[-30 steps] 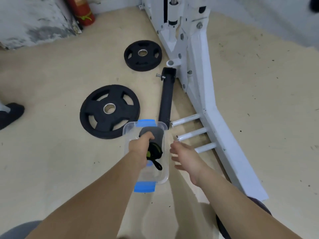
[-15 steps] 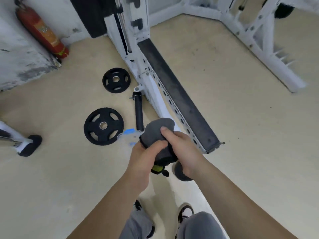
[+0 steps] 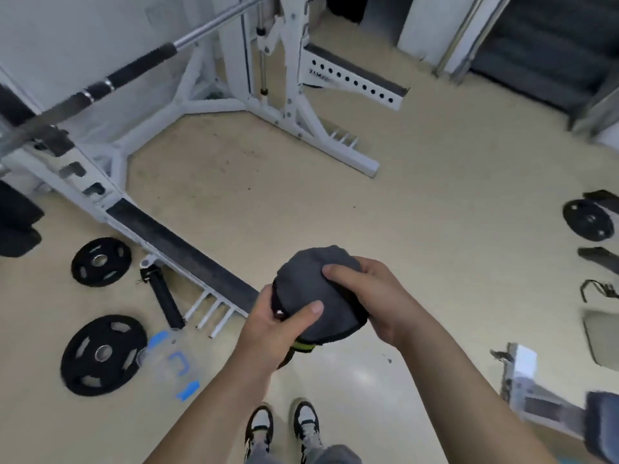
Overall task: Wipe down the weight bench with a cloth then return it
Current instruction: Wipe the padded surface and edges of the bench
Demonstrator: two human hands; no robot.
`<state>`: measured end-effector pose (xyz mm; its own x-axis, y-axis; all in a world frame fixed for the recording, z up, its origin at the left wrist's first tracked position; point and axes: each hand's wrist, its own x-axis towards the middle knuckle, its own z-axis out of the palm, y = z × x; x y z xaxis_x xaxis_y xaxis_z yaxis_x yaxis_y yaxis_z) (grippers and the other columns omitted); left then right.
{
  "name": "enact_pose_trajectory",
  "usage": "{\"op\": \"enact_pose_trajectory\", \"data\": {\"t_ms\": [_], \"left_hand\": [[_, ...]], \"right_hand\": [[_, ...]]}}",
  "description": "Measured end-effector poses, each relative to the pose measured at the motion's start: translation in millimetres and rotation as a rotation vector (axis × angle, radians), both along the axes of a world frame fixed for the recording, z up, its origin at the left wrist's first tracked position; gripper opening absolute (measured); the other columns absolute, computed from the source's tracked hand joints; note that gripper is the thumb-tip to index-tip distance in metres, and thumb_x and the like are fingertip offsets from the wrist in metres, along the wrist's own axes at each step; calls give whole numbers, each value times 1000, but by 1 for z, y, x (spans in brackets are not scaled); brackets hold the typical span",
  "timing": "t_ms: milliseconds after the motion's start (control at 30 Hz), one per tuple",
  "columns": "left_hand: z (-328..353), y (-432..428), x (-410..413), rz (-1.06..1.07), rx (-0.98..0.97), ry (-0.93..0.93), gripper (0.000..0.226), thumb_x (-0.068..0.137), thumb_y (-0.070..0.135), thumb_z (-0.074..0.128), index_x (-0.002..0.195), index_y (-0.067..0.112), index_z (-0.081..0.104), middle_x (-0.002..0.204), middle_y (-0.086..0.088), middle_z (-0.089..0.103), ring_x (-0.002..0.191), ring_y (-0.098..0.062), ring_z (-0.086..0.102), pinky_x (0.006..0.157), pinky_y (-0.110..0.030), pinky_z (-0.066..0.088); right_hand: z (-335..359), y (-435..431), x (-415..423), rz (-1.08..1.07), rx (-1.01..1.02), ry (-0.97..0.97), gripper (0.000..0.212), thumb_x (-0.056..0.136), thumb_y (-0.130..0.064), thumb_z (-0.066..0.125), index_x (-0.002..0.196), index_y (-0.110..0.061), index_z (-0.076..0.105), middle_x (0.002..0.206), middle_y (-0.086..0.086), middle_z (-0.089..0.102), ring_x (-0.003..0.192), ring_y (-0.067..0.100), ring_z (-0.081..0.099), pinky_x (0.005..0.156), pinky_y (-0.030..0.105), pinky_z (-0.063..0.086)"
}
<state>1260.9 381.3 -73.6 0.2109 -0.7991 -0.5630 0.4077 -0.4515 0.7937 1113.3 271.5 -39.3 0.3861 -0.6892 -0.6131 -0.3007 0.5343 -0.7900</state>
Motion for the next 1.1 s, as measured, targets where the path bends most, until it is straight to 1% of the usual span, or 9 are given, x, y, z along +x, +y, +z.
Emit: {"op": "enact_pose_trajectory", "data": {"t_ms": [133,300,433,533,700,867,933,1000,1100], "left_hand": [[15,-36,-53,-223,-57,-38,45,80,25,81,121,23,61,119,-3,73,105,-21,71,98,-43,53],[26,-86,-155,-560,-89,-116,71,78,-6,64,134,35,52,120,6,71,89,-10,71,88,-34,51],[31,-123,-271,-830,-190,-209,75,77,0,82,133,44,56,119,9,70,101,-8,70,80,-28,55],[44,-148,-365,-951,-262,-240,52,81,-2,74,116,37,69,103,-1,76,85,-11,68,68,-19,54],[61,-175,-490,-1165,-313,-235,30,89,-4,65,95,23,75,81,4,74,66,-5,63,58,-13,47],[61,-221,-576,-1253,-328,-405,14,94,8,54,87,0,64,79,-16,46,63,-25,37,51,-29,33],[55,-253,-604,-1203,-222,-295,20,93,3,52,93,8,72,82,-13,59,56,-23,46,50,-26,39],[56,-291,-629,-1126,-221,-322,29,94,3,52,95,21,75,91,-5,72,64,-13,61,52,-19,48],[62,-355,-670,-1113,-208,-268,26,95,5,53,94,17,76,73,-7,68,56,-13,56,47,-21,47]], "right_hand": [[21,7,-91,-210,-93,-30,28,85,-28,71,102,-6,74,96,11,78,89,23,73,75,36,53],[40,20,-215,-474,-143,-52,27,85,-33,78,102,-12,78,103,11,79,95,22,74,81,36,55],[46,18,-324,-705,-159,-82,25,95,-25,73,105,-3,73,105,11,78,98,23,74,87,37,55],[50,16,-407,-829,-149,-124,30,95,-24,72,108,2,70,113,19,77,106,28,73,94,43,53],[60,7,-525,-948,-180,-248,30,87,-28,74,106,-5,69,102,16,73,100,28,69,93,45,50],[58,-14,-602,-1005,-136,-350,21,93,-31,73,98,-11,68,102,13,72,99,28,69,93,43,52],[54,-35,-628,-1044,-94,-365,30,96,-34,71,108,-7,70,114,14,75,107,30,71,101,46,51],[48,-62,-652,-1075,-46,-356,39,97,-36,68,121,-5,71,122,14,76,115,31,72,105,46,52],[35,-111,-690,-1078,-33,-291,42,96,-38,69,126,-8,71,124,15,75,118,33,70,109,50,50]]}}
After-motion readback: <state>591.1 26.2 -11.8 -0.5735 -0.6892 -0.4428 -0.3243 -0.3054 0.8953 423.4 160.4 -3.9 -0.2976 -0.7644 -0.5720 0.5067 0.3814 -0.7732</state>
